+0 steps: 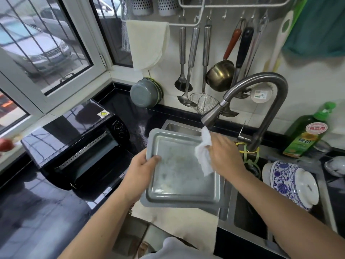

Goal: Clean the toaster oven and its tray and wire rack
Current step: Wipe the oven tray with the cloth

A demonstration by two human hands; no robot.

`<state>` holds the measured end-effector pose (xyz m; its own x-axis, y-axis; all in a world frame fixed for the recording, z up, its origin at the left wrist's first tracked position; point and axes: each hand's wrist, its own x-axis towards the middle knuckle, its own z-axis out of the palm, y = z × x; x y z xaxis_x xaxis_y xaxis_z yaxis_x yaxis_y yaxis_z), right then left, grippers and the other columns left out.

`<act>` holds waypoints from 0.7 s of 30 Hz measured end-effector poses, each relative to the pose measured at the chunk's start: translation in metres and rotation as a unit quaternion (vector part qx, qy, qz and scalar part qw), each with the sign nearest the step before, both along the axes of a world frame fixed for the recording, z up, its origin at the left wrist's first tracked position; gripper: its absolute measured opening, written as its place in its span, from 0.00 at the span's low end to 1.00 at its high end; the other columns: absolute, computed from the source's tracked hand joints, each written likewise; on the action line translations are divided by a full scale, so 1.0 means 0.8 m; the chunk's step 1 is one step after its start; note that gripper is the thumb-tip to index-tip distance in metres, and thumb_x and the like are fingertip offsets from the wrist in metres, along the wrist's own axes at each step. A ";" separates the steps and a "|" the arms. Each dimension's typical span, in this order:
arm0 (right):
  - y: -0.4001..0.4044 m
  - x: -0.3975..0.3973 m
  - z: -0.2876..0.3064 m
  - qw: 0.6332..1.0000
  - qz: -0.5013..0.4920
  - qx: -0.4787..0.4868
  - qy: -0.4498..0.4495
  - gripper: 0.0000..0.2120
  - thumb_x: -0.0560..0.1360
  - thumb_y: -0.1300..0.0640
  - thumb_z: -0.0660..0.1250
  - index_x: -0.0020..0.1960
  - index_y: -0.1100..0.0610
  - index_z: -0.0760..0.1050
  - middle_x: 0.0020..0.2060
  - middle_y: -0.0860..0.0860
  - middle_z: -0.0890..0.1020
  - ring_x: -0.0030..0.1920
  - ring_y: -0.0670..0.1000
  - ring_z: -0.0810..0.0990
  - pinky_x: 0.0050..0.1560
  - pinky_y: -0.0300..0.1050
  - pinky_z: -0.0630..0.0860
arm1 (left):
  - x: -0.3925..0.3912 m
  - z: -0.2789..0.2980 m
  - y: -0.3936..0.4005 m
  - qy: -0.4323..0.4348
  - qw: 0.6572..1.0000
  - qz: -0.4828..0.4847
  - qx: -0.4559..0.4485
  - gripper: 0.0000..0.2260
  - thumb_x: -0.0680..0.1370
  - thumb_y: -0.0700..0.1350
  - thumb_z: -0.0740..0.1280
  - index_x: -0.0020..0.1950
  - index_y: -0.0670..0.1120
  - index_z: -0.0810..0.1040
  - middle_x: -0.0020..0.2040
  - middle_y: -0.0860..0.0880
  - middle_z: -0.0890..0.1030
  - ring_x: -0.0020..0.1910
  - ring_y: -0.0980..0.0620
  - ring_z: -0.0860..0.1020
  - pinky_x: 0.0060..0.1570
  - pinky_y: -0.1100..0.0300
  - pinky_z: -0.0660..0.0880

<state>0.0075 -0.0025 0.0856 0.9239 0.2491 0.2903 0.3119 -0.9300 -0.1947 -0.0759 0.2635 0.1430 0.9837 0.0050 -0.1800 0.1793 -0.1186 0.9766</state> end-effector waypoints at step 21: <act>0.173 -0.135 0.063 0.934 0.283 0.074 0.205 0.33 0.83 0.46 0.46 0.80 0.52 0.31 0.78 0.45 0.29 0.76 0.40 0.27 0.77 0.42 0.33 | -0.016 -0.039 -0.008 0.140 0.857 0.115 -0.483 0.27 0.84 0.65 0.57 0.46 0.49 0.89 0.46 0.50 0.88 0.47 0.55 0.87 0.47 0.60 0.83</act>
